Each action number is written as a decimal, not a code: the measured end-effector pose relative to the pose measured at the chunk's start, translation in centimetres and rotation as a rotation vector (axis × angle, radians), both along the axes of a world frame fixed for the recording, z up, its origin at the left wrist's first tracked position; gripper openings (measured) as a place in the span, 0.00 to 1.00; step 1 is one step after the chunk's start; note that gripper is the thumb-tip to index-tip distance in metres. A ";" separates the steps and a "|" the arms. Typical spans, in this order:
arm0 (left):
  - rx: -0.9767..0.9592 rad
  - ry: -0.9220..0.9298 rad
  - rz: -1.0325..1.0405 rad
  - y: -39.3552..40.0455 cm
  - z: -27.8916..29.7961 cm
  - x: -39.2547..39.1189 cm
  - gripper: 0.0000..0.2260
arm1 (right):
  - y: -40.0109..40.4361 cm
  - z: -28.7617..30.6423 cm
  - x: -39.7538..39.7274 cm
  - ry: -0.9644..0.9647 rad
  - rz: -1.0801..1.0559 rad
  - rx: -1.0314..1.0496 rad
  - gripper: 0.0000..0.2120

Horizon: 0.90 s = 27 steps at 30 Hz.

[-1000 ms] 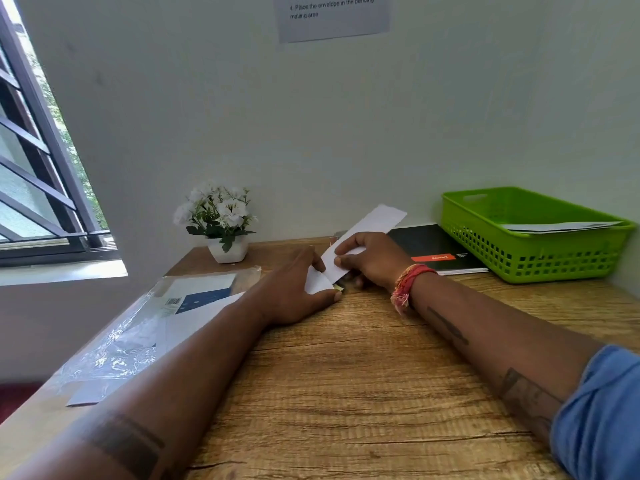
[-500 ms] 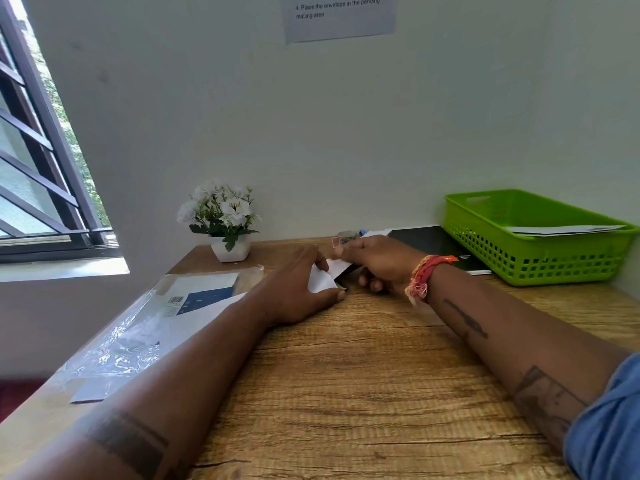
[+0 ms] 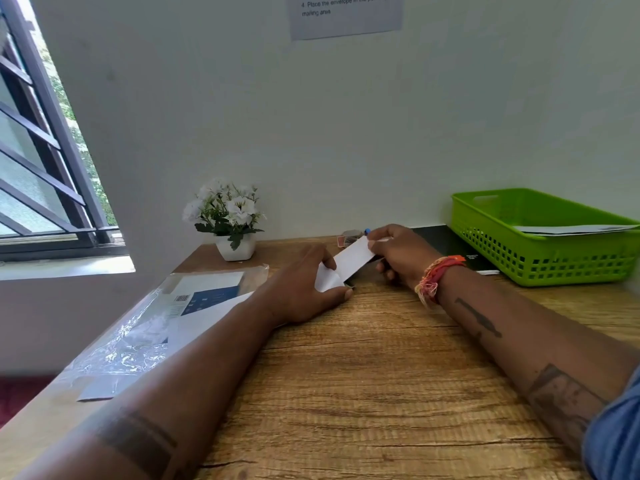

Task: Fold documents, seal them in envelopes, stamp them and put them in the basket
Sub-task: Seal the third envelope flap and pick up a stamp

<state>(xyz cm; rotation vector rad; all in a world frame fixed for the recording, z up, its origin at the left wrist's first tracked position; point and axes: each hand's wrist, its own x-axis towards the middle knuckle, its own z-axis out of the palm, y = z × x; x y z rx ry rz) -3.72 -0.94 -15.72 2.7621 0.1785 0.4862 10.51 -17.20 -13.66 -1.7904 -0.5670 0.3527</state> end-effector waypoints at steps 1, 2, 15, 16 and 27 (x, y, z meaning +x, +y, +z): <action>0.007 0.000 -0.001 0.0 0.0 0.0 0.23 | 0.1 -0.1 0.1 -0.008 -0.034 -0.025 0.09; 0.013 -0.003 -0.001 0.0 0.0 0.0 0.22 | 0.2 -0.2 0.0 -0.011 -0.030 -0.062 0.09; 0.023 -0.040 -0.017 0.1 0.1 0.2 0.22 | 1.3 0.3 -2.5 -0.121 0.079 -0.218 0.08; 0.023 -0.049 -0.025 0.1 0.1 0.1 0.23 | 1.4 0.2 -2.7 -0.116 0.110 -0.234 0.08; 0.023 -0.138 -0.078 -0.1 0.1 0.0 0.20 | 1.2 0.3 -1.8 -0.030 0.215 -0.230 0.11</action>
